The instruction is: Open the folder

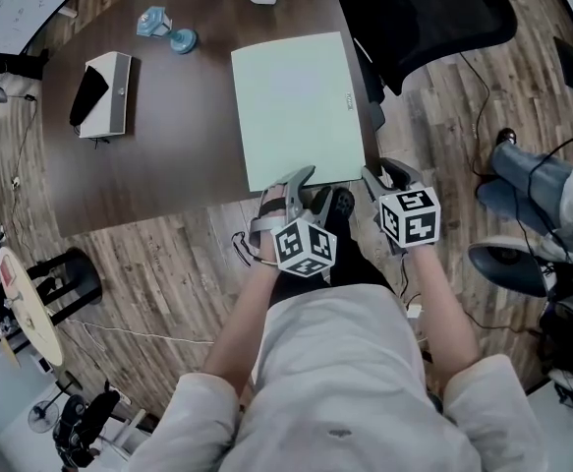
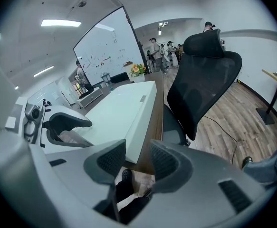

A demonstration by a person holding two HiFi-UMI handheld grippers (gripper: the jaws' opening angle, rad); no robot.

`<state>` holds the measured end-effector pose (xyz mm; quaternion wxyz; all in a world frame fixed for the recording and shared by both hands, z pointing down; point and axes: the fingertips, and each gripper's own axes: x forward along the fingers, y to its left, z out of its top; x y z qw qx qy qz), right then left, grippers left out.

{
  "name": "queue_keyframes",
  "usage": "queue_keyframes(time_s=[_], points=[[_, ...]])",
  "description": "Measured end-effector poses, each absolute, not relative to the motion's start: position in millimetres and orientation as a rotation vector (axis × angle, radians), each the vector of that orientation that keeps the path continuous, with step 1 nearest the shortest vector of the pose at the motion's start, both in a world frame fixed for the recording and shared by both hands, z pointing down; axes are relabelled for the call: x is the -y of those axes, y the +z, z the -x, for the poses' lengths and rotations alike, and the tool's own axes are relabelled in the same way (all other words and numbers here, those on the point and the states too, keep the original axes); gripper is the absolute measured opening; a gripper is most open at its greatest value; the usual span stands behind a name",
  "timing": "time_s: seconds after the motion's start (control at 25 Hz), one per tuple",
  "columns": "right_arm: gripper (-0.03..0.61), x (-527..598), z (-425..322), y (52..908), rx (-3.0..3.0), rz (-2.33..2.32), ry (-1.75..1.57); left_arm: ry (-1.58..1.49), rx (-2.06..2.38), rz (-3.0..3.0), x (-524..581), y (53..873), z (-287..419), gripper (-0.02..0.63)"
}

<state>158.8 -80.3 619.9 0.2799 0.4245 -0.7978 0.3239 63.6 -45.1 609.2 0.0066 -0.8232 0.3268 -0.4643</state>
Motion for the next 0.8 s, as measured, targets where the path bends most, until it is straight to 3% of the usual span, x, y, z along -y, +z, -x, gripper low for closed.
queue_keyframes(time_s=[0.8], points=[[0.153, 79.6, -157.9, 619.6, 2.137, -1.132, 0.881, -1.392, -1.066, 2.507, 53.0, 605.3, -70.5, 0.185]])
